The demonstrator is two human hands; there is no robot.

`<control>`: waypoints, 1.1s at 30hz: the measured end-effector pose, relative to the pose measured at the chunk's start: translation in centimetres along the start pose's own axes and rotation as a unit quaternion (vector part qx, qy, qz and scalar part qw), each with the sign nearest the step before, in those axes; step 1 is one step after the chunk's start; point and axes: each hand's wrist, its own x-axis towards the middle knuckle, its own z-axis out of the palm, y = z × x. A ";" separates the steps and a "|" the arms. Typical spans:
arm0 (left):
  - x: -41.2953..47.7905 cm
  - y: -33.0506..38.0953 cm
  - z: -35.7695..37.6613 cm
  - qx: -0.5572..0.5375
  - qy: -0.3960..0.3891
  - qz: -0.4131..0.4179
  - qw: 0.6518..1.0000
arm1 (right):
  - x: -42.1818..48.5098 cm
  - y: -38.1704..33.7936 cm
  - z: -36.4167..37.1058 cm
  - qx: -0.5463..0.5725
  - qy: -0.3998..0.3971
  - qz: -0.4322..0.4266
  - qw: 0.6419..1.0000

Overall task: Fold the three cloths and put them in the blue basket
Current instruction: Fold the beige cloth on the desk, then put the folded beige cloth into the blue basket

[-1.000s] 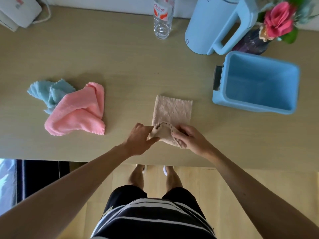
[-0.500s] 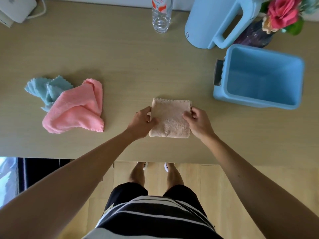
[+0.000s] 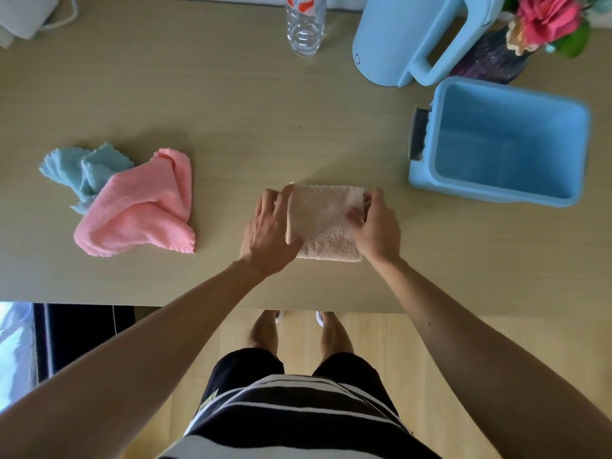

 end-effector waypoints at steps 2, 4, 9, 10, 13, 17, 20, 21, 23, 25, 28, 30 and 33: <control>0.1 0.2 -0.2 0.110 0.010 0.103 0.988 | -0.7 -0.3 -0.2 -0.057 0.078 -0.069 0.993; 0.3 0.1 0.1 0.168 -0.024 0.182 0.969 | -1.6 -0.7 -0.2 -0.087 0.099 -0.160 0.978; 1.1 -1.0 1.8 0.243 -0.104 0.217 0.940 | -4.0 0.9 2.2 -0.155 0.013 -0.193 0.969; 1.1 -1.3 1.9 0.247 -0.115 0.211 0.939 | -4.4 1.2 2.6 -0.165 0.016 -0.174 0.971; 1.4 -2.1 2.2 0.260 -0.130 0.207 0.934 | -5.0 1.6 3.1 -0.197 0.031 -0.161 0.967; 2.1 -1.5 1.8 0.282 -0.135 0.195 0.930 | -5.2 1.2 3.1 -0.206 0.045 -0.161 0.964; 3.4 0.1 1.5 0.253 -0.111 0.166 0.947 | -5.6 0.6 3.0 -0.188 0.057 -0.136 0.971; 3.7 0.6 1.5 0.240 -0.102 0.160 0.952 | -5.9 0.4 2.8 -0.177 0.063 -0.125 0.974; 4.4 1.5 1.5 0.241 -0.078 0.158 0.954 | -6.5 0.0 2.4 -0.151 0.073 -0.106 0.980; 4.8 2.3 1.6 0.247 -0.064 0.148 0.956 | -7.1 0.0 1.9 -0.126 0.085 -0.085 0.985; 5.2 3.5 1.5 0.228 -0.086 0.094 0.965 | -7.9 0.2 1.3 -0.105 0.110 -0.049 0.987; 5.4 4.3 1.0 0.225 -0.127 0.046 0.965 | -8.4 0.3 1.0 -0.090 0.124 -0.029 0.988; 5.5 5.5 -0.4 0.143 -0.190 -0.035 0.971 | -9.0 0.2 0.2 -0.030 0.146 -0.011 0.989</control>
